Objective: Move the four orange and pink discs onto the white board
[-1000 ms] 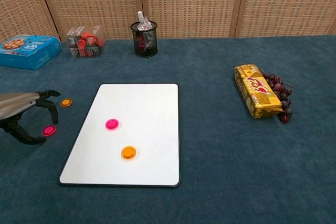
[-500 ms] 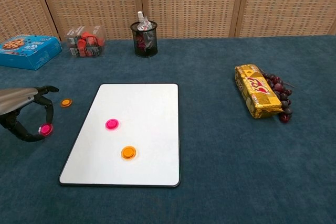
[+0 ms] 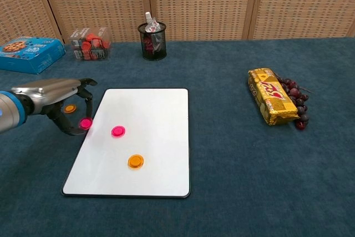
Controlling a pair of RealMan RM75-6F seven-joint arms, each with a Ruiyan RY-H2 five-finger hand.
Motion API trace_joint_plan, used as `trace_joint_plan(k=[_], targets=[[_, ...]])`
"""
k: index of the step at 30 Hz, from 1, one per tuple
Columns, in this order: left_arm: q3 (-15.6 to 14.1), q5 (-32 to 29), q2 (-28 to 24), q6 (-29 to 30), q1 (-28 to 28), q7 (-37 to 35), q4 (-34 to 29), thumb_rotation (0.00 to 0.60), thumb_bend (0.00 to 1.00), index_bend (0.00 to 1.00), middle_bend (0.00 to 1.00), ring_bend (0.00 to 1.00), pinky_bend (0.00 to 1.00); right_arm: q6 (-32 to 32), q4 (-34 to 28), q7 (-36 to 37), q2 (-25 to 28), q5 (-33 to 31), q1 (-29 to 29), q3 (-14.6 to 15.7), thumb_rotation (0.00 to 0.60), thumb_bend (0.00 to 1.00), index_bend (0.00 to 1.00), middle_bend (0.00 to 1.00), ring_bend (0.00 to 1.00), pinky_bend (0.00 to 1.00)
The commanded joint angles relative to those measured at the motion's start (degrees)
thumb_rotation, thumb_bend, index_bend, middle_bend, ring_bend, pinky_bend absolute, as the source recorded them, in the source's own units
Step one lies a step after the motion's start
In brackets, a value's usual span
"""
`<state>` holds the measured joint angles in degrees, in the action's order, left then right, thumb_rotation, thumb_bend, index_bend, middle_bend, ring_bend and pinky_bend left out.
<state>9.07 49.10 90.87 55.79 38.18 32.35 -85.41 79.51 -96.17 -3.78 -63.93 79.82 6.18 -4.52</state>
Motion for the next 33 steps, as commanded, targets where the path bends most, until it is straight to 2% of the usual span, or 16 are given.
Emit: trace_joint_plan(k=[1,7,9,13,19,24,27,33], targets=[[0.84,-3.09,1.55,1.35,1.76,3.30,-1.20,0.600,0.29,0.58,0.00,0.00,0.00,-0.09,0.06,0.15,0.05,0.00,0.04,-0.01,0.600,0.00,0.00,0.00,0.00,0.00],[0.34,-7.46,1.50,3.35,2.87,7.81,-2.89,0.600,0.27,0.57,0.00,0.00,0.00,-0.14,0.06,0.34,0.11,0.06,0.06,0.02,0.600,0.00,0.00,0.00,0.00,0.00],[0.33,-8.72,1.48,3.41,3.26,8.43,-3.16,0.600,0.26,0.54,0.00,0.00,0.00,-0.09,0.02,0.32,0.11,0.07,0.04,0.03,0.600,0.00,0.00,0.00,0.00,0.00],[0.03,-10.01,1.66,3.27,3.87,8.95,-2.94,0.600,0.25,0.36,0.00,0.00,0.00,-0.03,-0.07,0.16,0.08,0.02,0.01,0.02,0.600,0.00,0.00,0.00,0.00,0.00],[-0.35,-8.19,1.34,3.23,3.80,6.65,-2.93,0.600,0.22,0.08,0.00,0.00,0.00,-0.21,-0.08,0.20,0.10,-0.15,0.08,-0.01,0.600,0.00,0.00,0.00,0.00,0.00],[-0.17,-4.02,-0.65,3.90,2.57,1.91,-2.81,0.600,0.22,0.06,0.00,0.00,0.00,-0.24,-0.10,0.37,0.19,-0.17,0.06,0.01,0.600,0.00,0.00,0.00,0.00,0.00],[-0.15,-3.66,-2.43,3.63,1.71,-0.19,-1.33,0.600,0.22,0.06,0.00,0.00,0.00,-0.25,-0.09,0.28,0.17,-0.09,0.07,0.07,0.600,0.00,0.00,0.00,0.00,0.00],[-0.32,-3.96,-4.06,0.78,0.67,-4.18,5.43,0.600,0.30,0.17,0.00,0.00,0.00,-0.32,-0.20,-0.17,0.07,-0.29,0.09,0.07,0.600,0.00,0.00,0.00,0.00,0.00]])
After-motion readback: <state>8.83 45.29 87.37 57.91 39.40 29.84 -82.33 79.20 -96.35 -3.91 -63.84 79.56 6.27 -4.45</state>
